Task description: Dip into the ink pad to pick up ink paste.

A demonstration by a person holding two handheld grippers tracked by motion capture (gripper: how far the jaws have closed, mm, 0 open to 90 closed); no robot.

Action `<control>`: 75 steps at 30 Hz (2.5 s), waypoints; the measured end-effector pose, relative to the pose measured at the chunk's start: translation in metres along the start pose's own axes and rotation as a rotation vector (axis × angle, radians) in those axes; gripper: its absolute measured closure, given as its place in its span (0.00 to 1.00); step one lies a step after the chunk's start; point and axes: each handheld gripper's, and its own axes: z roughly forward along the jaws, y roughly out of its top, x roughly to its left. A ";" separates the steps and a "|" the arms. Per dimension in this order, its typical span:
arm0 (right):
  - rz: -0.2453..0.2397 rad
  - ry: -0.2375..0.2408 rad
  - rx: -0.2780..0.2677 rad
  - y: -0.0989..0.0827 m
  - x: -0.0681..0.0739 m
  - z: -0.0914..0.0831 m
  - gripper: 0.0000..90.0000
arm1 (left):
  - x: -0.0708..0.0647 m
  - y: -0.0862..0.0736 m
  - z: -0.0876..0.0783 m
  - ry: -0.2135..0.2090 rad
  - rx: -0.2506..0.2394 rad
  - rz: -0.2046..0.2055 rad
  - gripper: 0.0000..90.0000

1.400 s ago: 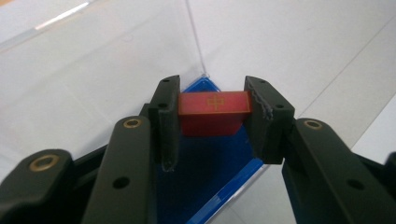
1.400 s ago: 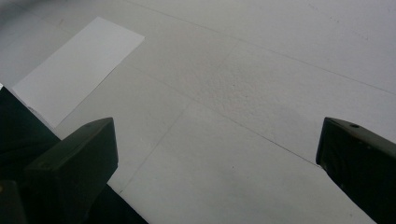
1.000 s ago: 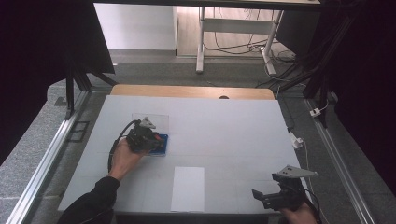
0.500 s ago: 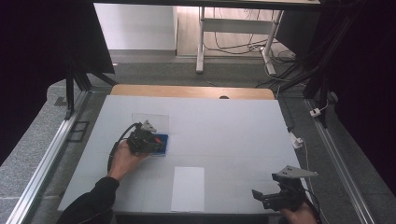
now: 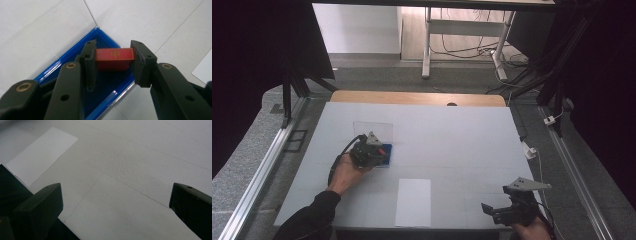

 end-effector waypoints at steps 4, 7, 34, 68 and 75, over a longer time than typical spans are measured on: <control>-0.001 0.000 0.000 0.000 0.000 0.000 0.00 | 0.008 -0.002 0.001 -0.046 -0.012 -0.045 0.65; 0.000 -0.001 -0.001 0.000 0.000 0.000 0.00 | 0.012 -0.004 0.001 -0.070 -0.022 -0.071 0.66; 0.002 0.005 0.003 0.000 0.000 0.000 0.00 | 0.003 0.002 -0.002 -0.017 0.006 -0.037 0.65; -0.002 0.007 0.005 0.000 0.001 0.001 0.00 | 0.067 -0.022 -0.020 0.055 -0.024 -0.244 0.65; -0.002 0.008 0.006 0.000 0.000 0.001 0.00 | 0.071 -0.025 -0.017 0.064 -0.002 -0.253 0.65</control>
